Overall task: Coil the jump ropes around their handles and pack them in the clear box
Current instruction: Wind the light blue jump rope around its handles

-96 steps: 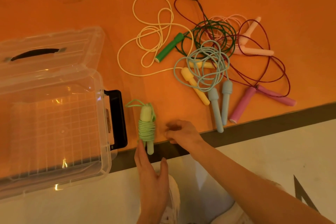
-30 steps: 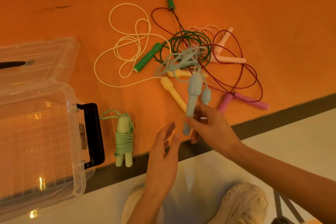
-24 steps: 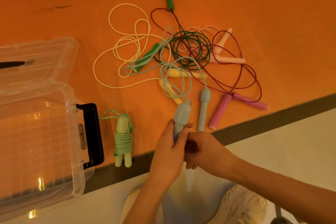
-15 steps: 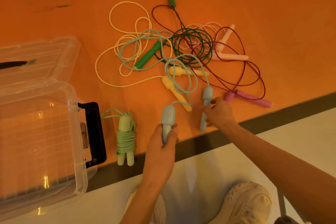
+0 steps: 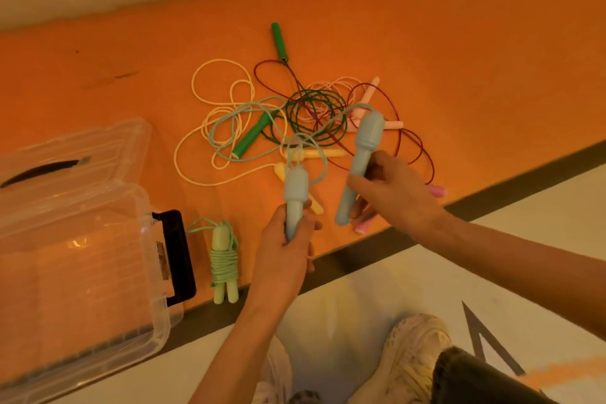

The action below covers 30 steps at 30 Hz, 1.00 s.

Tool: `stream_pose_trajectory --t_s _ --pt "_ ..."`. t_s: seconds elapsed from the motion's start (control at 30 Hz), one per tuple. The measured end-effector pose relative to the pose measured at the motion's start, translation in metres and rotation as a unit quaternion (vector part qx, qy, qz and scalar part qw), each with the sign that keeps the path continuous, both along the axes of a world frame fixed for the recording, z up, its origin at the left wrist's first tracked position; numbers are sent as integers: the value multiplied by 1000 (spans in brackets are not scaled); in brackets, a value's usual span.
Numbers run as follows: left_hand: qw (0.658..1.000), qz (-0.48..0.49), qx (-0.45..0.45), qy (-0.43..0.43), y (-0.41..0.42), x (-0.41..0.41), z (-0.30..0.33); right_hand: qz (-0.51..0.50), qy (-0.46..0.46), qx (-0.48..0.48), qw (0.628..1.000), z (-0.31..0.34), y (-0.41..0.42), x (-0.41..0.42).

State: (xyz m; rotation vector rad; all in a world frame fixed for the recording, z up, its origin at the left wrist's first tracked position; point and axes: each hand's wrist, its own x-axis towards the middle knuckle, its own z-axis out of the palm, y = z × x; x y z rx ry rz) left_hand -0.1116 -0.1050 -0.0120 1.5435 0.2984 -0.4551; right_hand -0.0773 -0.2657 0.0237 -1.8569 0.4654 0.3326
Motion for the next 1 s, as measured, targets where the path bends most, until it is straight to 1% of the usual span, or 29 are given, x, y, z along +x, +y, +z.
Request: stream_pose_trajectory --t_s 0.07,0.17,0.27,0.37,0.43,0.5,0.57,0.67,0.73,0.77,0.8,0.83,0.87,0.9,0.93,0.97,1.0 --pt "1000 -11 -14 -25 -4 -1 28 74 4 8 997 38 5 -25" --pt "996 -38 -71 -47 -3 -10 71 163 26 51 985 79 12 -59" --pt "991 -92 -78 -59 6 -29 114 192 41 79 977 107 17 -82" --pt "987 -132 -61 -65 16 -48 149 223 46 86 970 139 20 -96" --pt "983 -164 -59 -51 22 -57 171 228 36 81 970 158 22 -106" --pt "978 -199 -65 -26 27 -63 195 223 11 58 973 175 23 -116" --pt "970 -237 -57 -21 31 -69 220 216 -7 41 976 192 22 -126" --pt "957 -284 -11 -57 36 -80 249 244 -24 11 969 217 22 -142" --pt "956 -286 1 -60 41 -89 263 265 -25 -27 964 235 21 -153" --pt "958 -285 -9 -45 44 -93 270 267 -31 -73 960 243 18 -156" --pt "957 -289 -27 -28 46 -97 276 252 -49 -144 956 248 14 -157" --pt "954 -297 -41 -17 49 -101 282 215 -82 -214 949 250 10 -156" --pt "948 -314 -52 -13 51 -105 288 164 -124 -247 947 250 5 -154" --pt "941 -333 -68 -6 52 -110 293 120 -169 -234 950 251 4 -152" --pt "934 -346 -90 6 52 -116 298 104 -204 -191 954 248 3 -149" --pt "928 -353 -115 22 53 -121 302 118 -225 -133 958 245 5 -147" --pt "923 -356 -139 36 54 -126 306 149 -223 -77 960 242 11 -145"
